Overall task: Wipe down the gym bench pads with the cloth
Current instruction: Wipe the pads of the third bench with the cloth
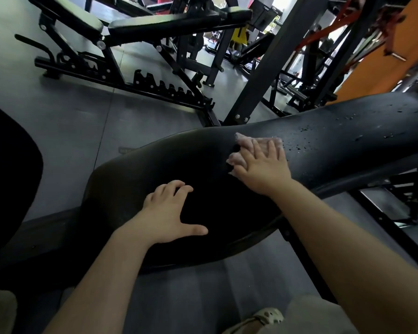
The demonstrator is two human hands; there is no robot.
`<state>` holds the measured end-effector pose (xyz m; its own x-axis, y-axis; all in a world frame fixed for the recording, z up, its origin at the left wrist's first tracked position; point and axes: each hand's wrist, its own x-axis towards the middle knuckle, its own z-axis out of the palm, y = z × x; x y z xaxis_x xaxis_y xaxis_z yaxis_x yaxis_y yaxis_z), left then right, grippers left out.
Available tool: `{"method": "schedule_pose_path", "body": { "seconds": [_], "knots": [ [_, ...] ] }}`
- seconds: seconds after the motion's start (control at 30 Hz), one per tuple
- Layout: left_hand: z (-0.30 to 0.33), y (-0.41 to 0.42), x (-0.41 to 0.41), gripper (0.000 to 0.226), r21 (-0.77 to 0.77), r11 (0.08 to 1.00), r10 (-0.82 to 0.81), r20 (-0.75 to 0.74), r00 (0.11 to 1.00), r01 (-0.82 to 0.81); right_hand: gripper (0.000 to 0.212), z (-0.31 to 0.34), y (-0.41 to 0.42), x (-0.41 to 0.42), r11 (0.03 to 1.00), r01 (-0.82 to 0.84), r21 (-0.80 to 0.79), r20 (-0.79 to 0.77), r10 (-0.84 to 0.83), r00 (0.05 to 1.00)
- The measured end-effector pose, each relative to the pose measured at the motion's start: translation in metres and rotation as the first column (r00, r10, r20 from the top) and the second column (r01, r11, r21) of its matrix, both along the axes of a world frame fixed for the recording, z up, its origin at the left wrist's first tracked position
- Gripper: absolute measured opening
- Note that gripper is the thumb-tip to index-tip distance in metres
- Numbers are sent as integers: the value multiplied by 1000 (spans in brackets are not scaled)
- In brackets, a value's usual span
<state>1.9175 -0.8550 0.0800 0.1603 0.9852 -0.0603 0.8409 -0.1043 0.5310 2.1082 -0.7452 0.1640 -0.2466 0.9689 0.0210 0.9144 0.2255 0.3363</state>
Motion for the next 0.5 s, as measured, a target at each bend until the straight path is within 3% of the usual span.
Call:
{"method": "schedule_pose_path", "body": {
  "seconds": [0.07, 0.13, 0.27, 0.33, 0.43, 0.5],
  "knots": [
    [-4, 0, 0, 97, 32, 999, 27, 44, 999, -28, 61, -9, -6, -21, 998, -48, -43, 30, 50, 998],
    [-10, -1, -1, 96, 63, 997, 39, 74, 996, -43, 59, -22, -26, -33, 973, -208, -99, 61, 215, 975],
    [-17, -2, 0, 100, 79, 996, 36, 115, 993, -45, 72, -9, -35, -4, 867, -473, -158, 143, 494, 858],
    [-18, -4, 0, 98, 73, 996, 39, 125, 991, -48, 61, 9, -5, 15, 917, -385, -104, 124, 396, 910],
    [-16, -4, 0, 98, 69, 997, 36, 116, 993, -44, 58, 17, 33, 11, 999, -5, -32, 70, 7, 998],
    [-14, -2, -1, 98, 60, 997, 32, 117, 993, -39, 61, 1, 33, -16, 999, 14, -34, 106, -10, 994]
  ]
}}
